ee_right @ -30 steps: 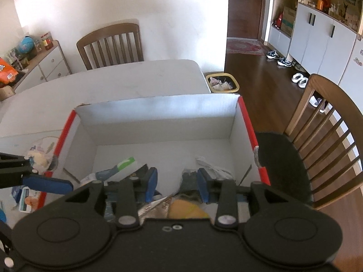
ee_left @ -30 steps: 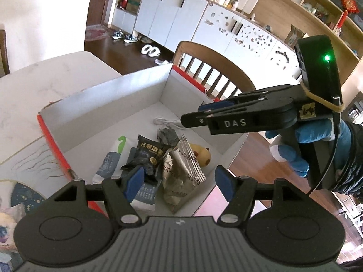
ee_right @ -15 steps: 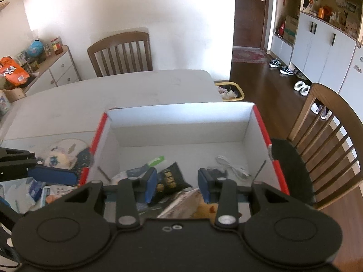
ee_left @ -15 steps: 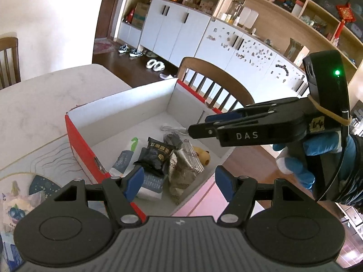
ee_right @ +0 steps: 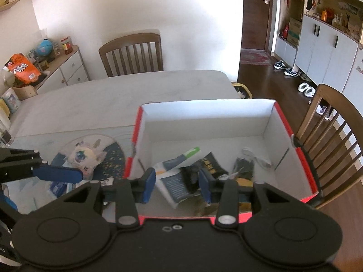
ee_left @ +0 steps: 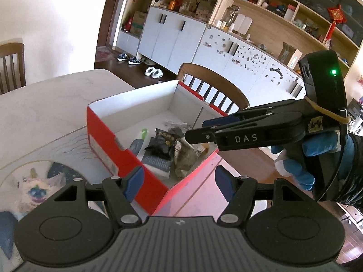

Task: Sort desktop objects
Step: 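Move both tools back to the table, left tool over the mint-green stick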

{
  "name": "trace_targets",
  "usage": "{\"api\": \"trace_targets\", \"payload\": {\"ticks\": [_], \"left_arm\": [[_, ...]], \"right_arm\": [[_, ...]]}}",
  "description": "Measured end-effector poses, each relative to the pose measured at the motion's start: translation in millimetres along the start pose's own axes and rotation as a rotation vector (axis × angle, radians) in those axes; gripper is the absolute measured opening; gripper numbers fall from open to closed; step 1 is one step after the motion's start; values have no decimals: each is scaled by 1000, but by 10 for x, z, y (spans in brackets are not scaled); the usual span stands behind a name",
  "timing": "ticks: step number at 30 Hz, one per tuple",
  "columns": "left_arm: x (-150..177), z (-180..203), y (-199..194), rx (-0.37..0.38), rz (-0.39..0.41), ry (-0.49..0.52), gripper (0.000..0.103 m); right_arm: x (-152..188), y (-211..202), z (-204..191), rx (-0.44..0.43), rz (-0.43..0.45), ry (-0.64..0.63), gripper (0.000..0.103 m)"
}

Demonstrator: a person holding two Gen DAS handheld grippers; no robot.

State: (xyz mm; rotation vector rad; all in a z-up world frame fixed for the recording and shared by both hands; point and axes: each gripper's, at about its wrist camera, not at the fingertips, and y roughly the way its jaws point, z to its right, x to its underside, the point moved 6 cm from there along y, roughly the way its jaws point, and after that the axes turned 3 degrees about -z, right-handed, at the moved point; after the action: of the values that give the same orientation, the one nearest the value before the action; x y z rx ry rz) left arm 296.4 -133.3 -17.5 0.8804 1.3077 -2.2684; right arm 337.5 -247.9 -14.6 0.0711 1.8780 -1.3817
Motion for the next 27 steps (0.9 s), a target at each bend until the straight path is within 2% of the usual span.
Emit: {"api": "trace_targets", "payload": {"ticks": [7, 10, 13, 16, 19, 23, 27], "left_arm": [[191, -59, -279, 6, 0, 29, 68], [289, -110, -396, -1, 8, 32, 69], [378, -183, -492, 4, 10, 30, 75], [460, -261, -575, -3, 7, 26, 77], [543, -338, -664, -5, 13, 23, 83], [648, -446, -768, -11, 18, 17, 85], [748, -582, -875, -31, 30, 2, 94]], "right_arm": [[128, -59, -268, -14, 5, 3, 46], [183, -83, -410, -20, 13, -11, 54], [206, -94, -542, -21, 24, -20, 57], [244, -91, -656, -26, 23, -16, 59], [285, -99, -789, -29, 26, -26, 65], [328, -100, -947, -37, 26, -39, 69], [378, -80, -1067, -47, 22, -40, 73]]}}
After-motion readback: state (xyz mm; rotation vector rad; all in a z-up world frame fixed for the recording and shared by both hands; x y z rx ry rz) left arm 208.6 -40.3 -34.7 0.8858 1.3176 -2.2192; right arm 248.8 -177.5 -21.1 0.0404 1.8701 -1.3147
